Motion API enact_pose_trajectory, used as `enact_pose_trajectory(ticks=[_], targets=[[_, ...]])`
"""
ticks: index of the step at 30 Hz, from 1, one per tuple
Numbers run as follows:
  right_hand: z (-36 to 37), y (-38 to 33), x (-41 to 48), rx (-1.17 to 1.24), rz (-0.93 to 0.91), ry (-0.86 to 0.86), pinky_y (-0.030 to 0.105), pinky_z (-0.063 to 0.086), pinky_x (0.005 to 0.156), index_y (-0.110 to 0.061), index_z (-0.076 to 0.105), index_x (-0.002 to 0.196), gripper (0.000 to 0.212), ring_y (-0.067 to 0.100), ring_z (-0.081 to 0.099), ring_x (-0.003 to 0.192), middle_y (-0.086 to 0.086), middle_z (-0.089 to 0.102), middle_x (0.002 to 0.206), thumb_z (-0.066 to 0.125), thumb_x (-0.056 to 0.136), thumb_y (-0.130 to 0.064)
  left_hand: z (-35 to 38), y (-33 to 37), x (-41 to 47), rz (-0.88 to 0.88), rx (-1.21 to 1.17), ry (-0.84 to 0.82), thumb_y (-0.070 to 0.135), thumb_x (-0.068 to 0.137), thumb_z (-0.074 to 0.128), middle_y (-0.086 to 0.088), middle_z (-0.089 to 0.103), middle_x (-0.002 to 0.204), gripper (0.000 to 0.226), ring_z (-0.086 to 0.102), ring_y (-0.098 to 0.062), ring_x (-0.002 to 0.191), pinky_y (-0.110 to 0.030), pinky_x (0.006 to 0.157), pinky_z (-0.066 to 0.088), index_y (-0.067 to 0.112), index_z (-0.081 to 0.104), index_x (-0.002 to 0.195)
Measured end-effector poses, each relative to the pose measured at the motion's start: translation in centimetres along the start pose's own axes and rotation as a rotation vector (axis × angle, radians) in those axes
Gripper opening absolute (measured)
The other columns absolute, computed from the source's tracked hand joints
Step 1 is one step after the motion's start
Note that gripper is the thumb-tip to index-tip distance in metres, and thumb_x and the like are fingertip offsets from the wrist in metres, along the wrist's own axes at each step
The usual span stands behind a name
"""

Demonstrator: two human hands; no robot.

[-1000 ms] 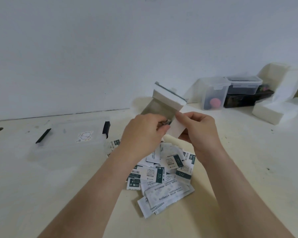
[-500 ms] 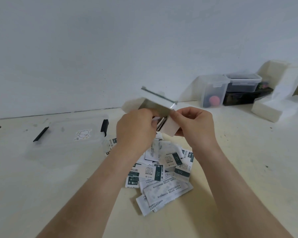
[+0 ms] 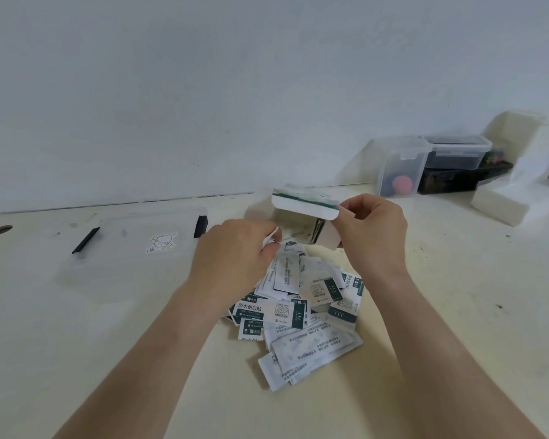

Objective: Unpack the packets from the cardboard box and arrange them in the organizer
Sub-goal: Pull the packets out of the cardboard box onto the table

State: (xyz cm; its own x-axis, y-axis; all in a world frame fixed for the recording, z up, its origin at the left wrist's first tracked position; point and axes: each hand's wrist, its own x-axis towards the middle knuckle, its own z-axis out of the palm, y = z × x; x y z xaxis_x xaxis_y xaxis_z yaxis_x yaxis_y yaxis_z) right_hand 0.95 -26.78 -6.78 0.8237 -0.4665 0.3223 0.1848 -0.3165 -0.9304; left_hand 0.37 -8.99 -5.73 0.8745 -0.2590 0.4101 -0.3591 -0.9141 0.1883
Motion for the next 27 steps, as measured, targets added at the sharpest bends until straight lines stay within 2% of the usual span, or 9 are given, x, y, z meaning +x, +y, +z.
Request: enact_pose_trajectory(ticks=[3, 8, 11, 13, 15, 18, 21, 24, 27], targets=[[-0.1, 0.3, 0.1, -0.134, -0.053, 0.063, 0.026, 0.044, 0.054, -0.016, 0.064, 0.067, 0.019, 0.019, 0.061, 0.06, -0.003, 0.064, 0.059, 0.066, 0.083, -0.025, 0.2, -0.6, -0.6, -0.033, -0.075, -0.038, 0.04, 0.091, 0.056, 0.011, 0.065, 0.075, 0.009, 0.059, -0.01, 0.066, -0.029, 0.063, 0.049, 0.036, 0.064, 0.089], [-0.4, 0.5, 0.3, -0.223, -0.076, 0.141, 0.028, 0.037, 0.054, -0.014, 0.063, 0.069, 0.02, 0.013, 0.056, 0.062, -0.007, 0.061, 0.061, 0.061, 0.086, -0.025, 0.2, -1.0, -1.1, -0.015, -0.119, -0.196, 0.054, 0.082, 0.063, 0.01, 0.058, 0.063, 0.019, 0.05, -0.004, 0.055, -0.025, 0.054, 0.04, 0.035, 0.065, 0.084], [-0.5, 0.8, 0.7, -0.161, -0.003, 0.165, 0.028, 0.048, 0.058, -0.015, 0.064, 0.068, 0.017, 0.017, 0.062, 0.061, -0.004, 0.063, 0.059, 0.062, 0.082, -0.023, -0.2, -0.9, -0.7, -0.045, -0.113, -0.297, 0.072, 0.072, 0.059, 0.014, 0.055, 0.066, 0.041, 0.056, -0.006, 0.065, -0.027, 0.063, 0.049, 0.038, 0.066, 0.094], [-0.6, 1.1, 1.1, 0.005, 0.12, 0.163, 0.043, 0.058, 0.066, -0.015, 0.062, 0.064, 0.017, 0.02, 0.065, 0.052, -0.003, 0.062, 0.054, 0.066, 0.079, -0.02, -0.2, -0.6, -0.4, -0.031, -0.103, -0.268, 0.074, 0.071, 0.057, 0.016, 0.049, 0.069, 0.051, 0.052, -0.004, 0.067, -0.027, 0.062, 0.044, 0.038, 0.063, 0.106], [-0.8, 1.3, 1.3, 0.136, 0.224, 0.142, 0.052, 0.059, 0.068, -0.013, 0.06, 0.062, 0.018, 0.016, 0.06, 0.041, -0.002, 0.06, 0.05, 0.068, 0.078, -0.015, -0.1, 0.0, 0.0, 0.013, -0.156, -0.144, 0.068, 0.074, 0.059, 0.018, 0.046, 0.078, 0.049, 0.047, -0.001, 0.07, -0.024, 0.061, 0.038, 0.036, 0.06, 0.112], [-0.8, 1.4, 1.4, 0.195, 0.238, 0.131, 0.054, 0.059, 0.068, -0.013, 0.06, 0.062, 0.02, 0.016, 0.062, 0.042, 0.0, 0.061, 0.05, 0.07, 0.078, -0.017, 0.0, 1.4, 0.9, 0.123, -0.211, 0.011, 0.047, 0.085, 0.063, 0.017, 0.052, 0.102, 0.034, 0.052, -0.006, 0.087, -0.028, 0.074, 0.045, 0.033, 0.059, 0.116], [-0.7, 1.2, 1.1, 0.212, 0.178, 0.123, 0.054, 0.058, 0.066, -0.015, 0.059, 0.06, 0.025, 0.02, 0.064, 0.047, -0.001, 0.062, 0.048, 0.072, 0.079, -0.024, 0.7, 3.0, 2.2, 0.252, -0.048, -0.008, 0.036, 0.093, 0.053, 0.011, 0.054, 0.124, 0.034, 0.056, -0.016, 0.104, -0.034, 0.077, 0.049, 0.027, 0.055, 0.126], [-0.4, 0.9, 0.9, 0.174, 0.067, 0.113, 0.053, 0.057, 0.06, -0.016, 0.059, 0.058, 0.025, 0.027, 0.065, 0.055, -0.001, 0.063, 0.052, 0.071, 0.078, -0.026, 1.9, 3.7, 3.6, 0.292, 0.189, -0.059, 0.029, 0.093, 0.05, 0.0, 0.053, 0.128, 0.037, 0.061, -0.027, 0.094, -0.034, 0.063, 0.046, 0.022, 0.046, 0.13], [-0.3, 0.7, 0.8, 0.074, -0.033, 0.128, 0.048, 0.057, 0.063, -0.019, 0.062, 0.061, 0.018, 0.025, 0.066, 0.065, -0.005, 0.064, 0.058, 0.069, 0.076, -0.025, 2.2, 3.6, 4.3, 0.276, 0.214, -0.064, 0.021, 0.092, 0.052, -0.005, 0.056, 0.122, 0.037, 0.063, -0.028, 0.086, -0.033, 0.059, 0.044, 0.024, 0.046, 0.128]])
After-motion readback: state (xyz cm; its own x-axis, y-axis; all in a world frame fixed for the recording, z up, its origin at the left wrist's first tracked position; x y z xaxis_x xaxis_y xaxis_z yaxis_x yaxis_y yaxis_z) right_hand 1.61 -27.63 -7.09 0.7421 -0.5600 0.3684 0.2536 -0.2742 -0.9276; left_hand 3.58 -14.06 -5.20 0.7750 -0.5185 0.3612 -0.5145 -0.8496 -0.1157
